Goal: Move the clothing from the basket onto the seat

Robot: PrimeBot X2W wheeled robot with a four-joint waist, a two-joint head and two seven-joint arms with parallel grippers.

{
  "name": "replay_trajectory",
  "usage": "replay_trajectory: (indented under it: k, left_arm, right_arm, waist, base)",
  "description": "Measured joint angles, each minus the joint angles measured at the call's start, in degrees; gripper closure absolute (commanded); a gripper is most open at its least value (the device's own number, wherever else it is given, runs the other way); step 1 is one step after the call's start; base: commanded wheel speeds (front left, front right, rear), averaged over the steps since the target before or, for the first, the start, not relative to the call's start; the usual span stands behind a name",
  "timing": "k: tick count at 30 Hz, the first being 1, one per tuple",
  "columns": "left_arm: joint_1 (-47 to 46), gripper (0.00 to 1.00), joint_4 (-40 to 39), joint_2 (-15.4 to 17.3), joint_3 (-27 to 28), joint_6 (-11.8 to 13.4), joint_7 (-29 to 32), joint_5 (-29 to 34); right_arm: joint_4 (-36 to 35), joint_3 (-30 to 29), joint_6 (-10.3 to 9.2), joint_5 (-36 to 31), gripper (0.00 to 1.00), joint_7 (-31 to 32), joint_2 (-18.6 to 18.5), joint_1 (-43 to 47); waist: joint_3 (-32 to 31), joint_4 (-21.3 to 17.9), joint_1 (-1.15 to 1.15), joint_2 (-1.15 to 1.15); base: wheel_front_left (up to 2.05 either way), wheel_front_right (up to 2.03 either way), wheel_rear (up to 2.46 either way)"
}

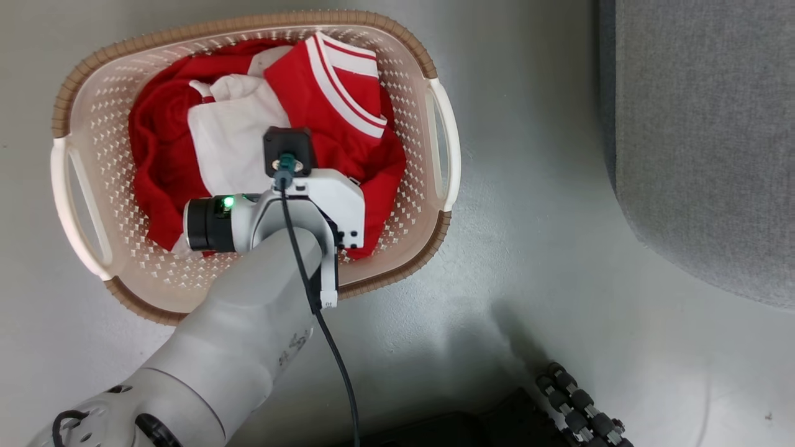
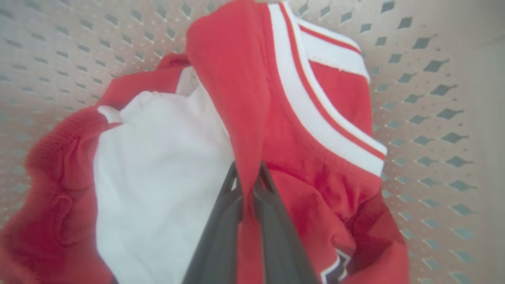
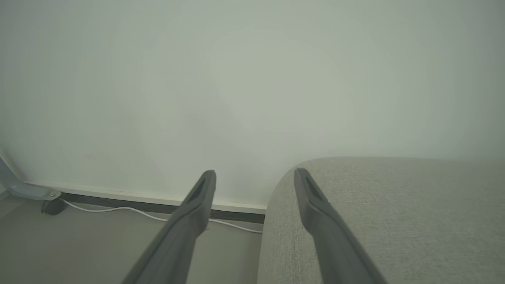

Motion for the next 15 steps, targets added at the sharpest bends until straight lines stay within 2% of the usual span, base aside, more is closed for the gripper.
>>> replay_trajectory:
  k: [5,15]
  left_arm:
    - [0.27,1.00,-2.32,0.00,-0.63,0.01,0.00,2.67]
    - [6.78,1.00,-7.78,-0.04,3.22,-1.51,0.01,8.29]
  right_arm:
    - [1.65,0.10,0.00,-0.02,0.00,0.00,-0.01,-0.01]
    - [5.79,2.43,0.00,-0.49,0.00,0.00,0.05,1.40]
  waist:
    - [-2.16,0.60,0.00,0.00]
    - [-9.51,2.84,0.00,0.00]
  base:
    - [0.00,0.00,0.00]
    - [0.00,0.00,0.00]
